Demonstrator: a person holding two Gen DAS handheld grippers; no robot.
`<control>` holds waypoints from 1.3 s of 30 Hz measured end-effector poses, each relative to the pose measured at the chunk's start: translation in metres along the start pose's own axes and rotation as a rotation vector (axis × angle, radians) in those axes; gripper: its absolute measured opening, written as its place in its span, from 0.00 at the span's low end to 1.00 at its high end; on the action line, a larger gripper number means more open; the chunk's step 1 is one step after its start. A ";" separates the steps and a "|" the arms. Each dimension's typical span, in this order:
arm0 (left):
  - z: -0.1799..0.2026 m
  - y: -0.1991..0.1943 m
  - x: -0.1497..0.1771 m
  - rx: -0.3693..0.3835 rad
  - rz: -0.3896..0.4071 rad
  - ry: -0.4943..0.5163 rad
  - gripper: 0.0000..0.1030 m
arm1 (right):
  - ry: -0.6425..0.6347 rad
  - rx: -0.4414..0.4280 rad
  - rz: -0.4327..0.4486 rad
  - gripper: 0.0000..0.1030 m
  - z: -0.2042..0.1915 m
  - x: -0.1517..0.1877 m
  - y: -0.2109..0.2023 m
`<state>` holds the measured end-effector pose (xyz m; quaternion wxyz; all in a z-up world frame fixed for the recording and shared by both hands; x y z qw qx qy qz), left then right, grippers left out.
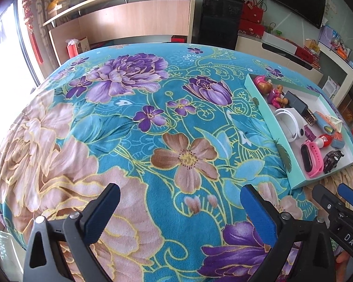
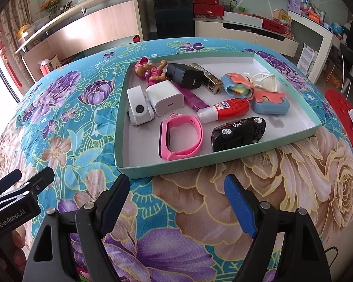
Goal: Organize rigid objects
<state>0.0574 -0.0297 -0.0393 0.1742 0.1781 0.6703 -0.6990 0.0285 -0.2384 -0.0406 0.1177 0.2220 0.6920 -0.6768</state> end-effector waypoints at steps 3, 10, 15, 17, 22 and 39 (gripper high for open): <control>-0.001 -0.002 0.000 -0.009 0.010 -0.007 1.00 | 0.000 0.004 -0.004 0.81 0.000 0.000 0.001; 0.002 -0.002 0.000 -0.020 0.012 0.009 1.00 | -0.004 0.008 -0.008 0.81 -0.001 0.000 0.003; 0.004 -0.001 0.000 -0.020 0.010 0.020 1.00 | -0.004 0.008 -0.010 0.81 -0.001 -0.001 0.003; 0.006 0.000 0.001 -0.020 0.006 0.028 1.00 | -0.003 0.008 -0.012 0.81 -0.001 0.000 0.004; 0.010 0.001 0.002 -0.030 0.001 0.050 1.00 | 0.003 0.005 -0.022 0.81 -0.001 0.001 0.006; 0.007 0.004 0.001 -0.045 -0.012 0.039 1.00 | 0.014 0.000 -0.034 0.81 0.000 0.002 0.009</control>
Point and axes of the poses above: each gripper's, at about its wrist camera, not at the fingertips, and y roughly the way its jaws point, z to its right, x to its underside, the point moved 4 cm from there along y, roughly the way its jaws point, and after that the axes turned 5 degrees about -z, right-handed, at the moved point
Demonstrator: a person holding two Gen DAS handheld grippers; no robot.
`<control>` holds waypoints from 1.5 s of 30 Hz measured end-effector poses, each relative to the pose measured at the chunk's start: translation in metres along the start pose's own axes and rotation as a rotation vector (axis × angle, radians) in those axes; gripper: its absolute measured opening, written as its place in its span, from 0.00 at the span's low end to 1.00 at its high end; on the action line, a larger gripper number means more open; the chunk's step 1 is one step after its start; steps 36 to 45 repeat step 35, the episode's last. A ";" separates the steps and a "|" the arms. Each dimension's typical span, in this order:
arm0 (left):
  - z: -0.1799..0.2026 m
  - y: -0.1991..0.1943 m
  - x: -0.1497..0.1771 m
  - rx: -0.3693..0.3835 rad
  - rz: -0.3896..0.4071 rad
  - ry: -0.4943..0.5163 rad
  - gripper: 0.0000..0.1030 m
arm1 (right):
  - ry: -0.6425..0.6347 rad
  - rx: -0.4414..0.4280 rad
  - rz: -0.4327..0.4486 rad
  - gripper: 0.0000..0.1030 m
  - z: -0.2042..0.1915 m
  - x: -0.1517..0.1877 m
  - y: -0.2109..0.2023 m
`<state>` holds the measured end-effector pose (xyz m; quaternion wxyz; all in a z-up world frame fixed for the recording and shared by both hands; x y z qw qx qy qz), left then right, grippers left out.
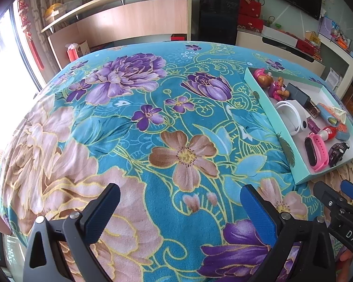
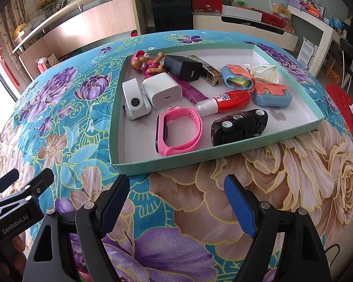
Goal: Organize rigid objects
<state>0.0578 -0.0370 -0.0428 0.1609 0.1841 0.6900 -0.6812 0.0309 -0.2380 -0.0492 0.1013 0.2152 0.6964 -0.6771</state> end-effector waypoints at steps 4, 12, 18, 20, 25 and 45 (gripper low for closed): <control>0.000 0.000 0.000 -0.004 -0.001 0.001 1.00 | 0.001 0.002 -0.001 0.81 0.001 0.000 0.000; 0.001 0.000 0.000 -0.004 0.001 0.003 1.00 | 0.013 0.011 -0.006 0.81 0.003 0.000 0.000; 0.001 -0.001 0.000 -0.004 0.001 0.004 1.00 | 0.029 0.003 -0.008 0.97 0.005 0.001 -0.001; 0.000 -0.001 0.000 -0.005 0.002 0.005 1.00 | 0.034 0.002 -0.006 0.97 0.005 0.001 -0.001; 0.002 -0.001 0.000 -0.006 0.002 0.013 1.00 | 0.049 0.009 -0.014 0.99 0.008 0.001 0.000; 0.003 -0.008 0.000 0.005 0.029 0.022 1.00 | 0.054 0.012 -0.022 0.99 0.008 0.002 0.002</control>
Point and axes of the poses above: each gripper's, at about its wrist camera, not at the fingertips, and y roughly the way its jaws point, z to its right, x to its underside, the point moved 4 cm from there along y, roughly the way its jaws point, and after that the axes turned 5 degrees about -z, right-handed, at the moved point
